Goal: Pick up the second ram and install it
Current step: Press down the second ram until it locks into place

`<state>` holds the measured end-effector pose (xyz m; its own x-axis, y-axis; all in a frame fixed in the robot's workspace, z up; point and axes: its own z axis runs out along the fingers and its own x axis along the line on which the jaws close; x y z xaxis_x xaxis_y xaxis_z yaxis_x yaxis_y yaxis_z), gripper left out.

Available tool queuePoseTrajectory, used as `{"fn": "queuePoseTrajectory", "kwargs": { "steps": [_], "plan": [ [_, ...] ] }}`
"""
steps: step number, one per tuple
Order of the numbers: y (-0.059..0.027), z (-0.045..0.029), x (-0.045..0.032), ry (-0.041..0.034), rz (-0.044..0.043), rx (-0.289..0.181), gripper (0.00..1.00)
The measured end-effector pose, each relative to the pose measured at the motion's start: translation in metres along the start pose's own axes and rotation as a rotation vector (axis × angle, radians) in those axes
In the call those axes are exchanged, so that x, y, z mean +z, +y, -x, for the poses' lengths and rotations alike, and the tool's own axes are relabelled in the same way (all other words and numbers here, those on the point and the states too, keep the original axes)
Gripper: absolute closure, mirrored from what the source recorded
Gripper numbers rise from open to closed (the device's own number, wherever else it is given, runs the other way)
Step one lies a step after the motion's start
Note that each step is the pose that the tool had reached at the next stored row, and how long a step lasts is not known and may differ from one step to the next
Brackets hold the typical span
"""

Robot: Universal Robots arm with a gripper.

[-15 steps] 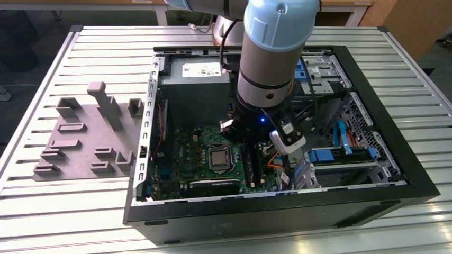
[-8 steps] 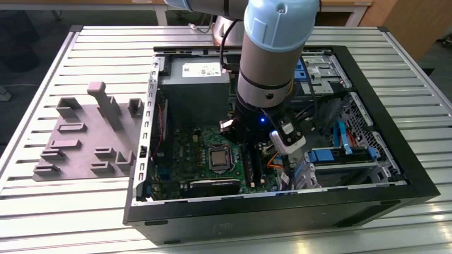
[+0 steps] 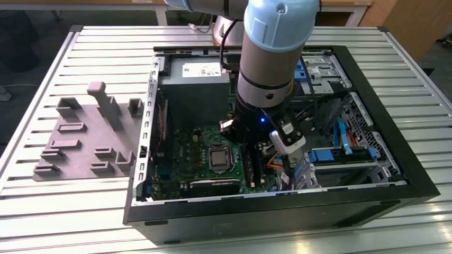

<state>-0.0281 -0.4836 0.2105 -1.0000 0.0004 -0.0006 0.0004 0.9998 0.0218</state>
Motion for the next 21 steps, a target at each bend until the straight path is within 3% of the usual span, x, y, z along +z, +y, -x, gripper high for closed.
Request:
{"fn": "queuePoseTrajectory", "kwargs": {
  "steps": [3,4,6,14,18,21],
  "plan": [
    [0.0000,0.0000,0.0000,-0.0001,-0.0001,0.000,0.80],
    [0.0000,0.0000,0.0000,0.0000,-0.0001,0.000,0.73],
    [-0.0001,0.0000,-0.0009,0.0000,-0.0004,0.000,0.73],
    [0.0006,-0.0001,-0.0349,0.0001,-0.0005,0.000,0.73],
    [0.0008,0.0000,-0.0354,-0.0001,0.0000,0.000,0.74],
    [0.0007,0.0000,-0.0356,-0.0001,-0.0002,0.000,0.87]
  ]
}}
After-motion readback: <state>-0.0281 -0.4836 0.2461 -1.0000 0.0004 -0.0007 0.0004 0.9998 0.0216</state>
